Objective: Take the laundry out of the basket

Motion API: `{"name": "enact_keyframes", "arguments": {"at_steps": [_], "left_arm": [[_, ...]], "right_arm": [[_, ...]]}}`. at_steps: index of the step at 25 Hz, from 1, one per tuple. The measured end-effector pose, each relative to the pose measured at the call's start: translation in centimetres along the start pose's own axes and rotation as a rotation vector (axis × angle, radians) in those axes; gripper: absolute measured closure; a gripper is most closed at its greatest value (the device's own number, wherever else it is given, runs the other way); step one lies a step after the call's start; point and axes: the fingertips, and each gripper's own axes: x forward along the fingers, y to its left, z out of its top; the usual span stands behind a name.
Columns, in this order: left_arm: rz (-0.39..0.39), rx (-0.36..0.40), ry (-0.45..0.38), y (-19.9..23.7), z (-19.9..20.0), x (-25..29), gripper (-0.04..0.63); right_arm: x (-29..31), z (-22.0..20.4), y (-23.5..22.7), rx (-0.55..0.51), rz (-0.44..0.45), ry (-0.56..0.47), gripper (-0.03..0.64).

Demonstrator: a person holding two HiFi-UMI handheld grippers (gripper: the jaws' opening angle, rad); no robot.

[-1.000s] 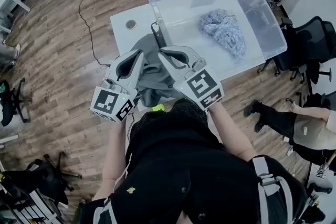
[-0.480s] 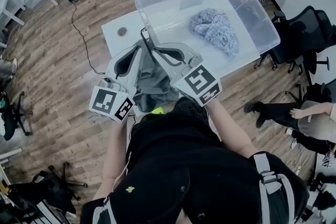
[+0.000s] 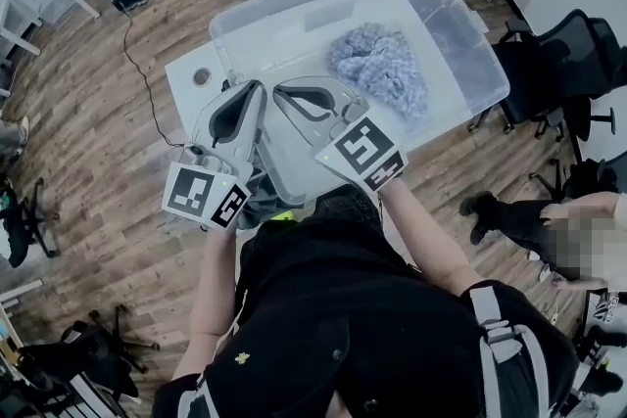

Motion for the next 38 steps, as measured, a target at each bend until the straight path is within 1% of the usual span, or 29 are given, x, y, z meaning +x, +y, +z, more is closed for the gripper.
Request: {"name": "enact_keyframes", "arguments": {"at_steps": [5,9,13,15,19,22,24,27,30,32,35,38], "left_arm": [[0.015,-0.022,0.007,-2.3,-0.8,6.5,0.588],[0.048,-0.051,0.027,-3.2,-2.8,10.8,0.588],[0.093,-0.075,0.069,-3.6,-5.8,14.3,0.588],[0.113,-0.082,0.083,-3.6,-7.1,15.6,0.588],[0.149,-0.09,0.087,-3.0,-8.9,17.7,0.588],[0.197,-0.099,0.077,-1.9,-9.8,18.7,0.588],[0.222,-0.098,0.068,-1.2,-10.4,19.2,0.588],[0.247,-0.095,0.074,-0.3,-11.4,20.0,0.588],[0.26,-0.104,0.091,0.1,-12.3,20.6,0.588],[0.268,-0.11,0.103,0.5,-12.9,20.9,0.588],[0.285,-0.12,0.119,0.9,-13.5,21.1,0.588],[0.301,-0.13,0.124,1.4,-13.9,21.2,0.588]], "right_arm": [[-2.2,-1.9,-6.2,0.015,0.042,0.024,0.615],[-3.3,-3.9,-10.3,0.026,0.083,0.054,0.6],[-3.5,-7.6,-13.6,0.022,0.139,0.134,0.541],[-3.3,-9.4,-14.9,0.013,0.164,0.176,0.498],[-2.8,-12.4,-17.1,0.007,0.21,0.228,0.458],[-2.3,-13.8,-18.3,0.007,0.246,0.238,0.443],[-1.8,-14.6,-19.3,0.004,0.258,0.236,0.436],[-1.0,-16.1,-20.9,0.015,0.265,0.236,0.403],[-0.1,-19.3,-22.5,0.011,0.255,0.284,0.357],[0.4,-22.4,-23.4,0.006,0.258,0.346,0.303],[0.9,-26.9,-24.0,0.04,0.277,0.438,0.25],[1.3,-30.6,-24.8,0.048,0.263,0.503,0.184]]}}
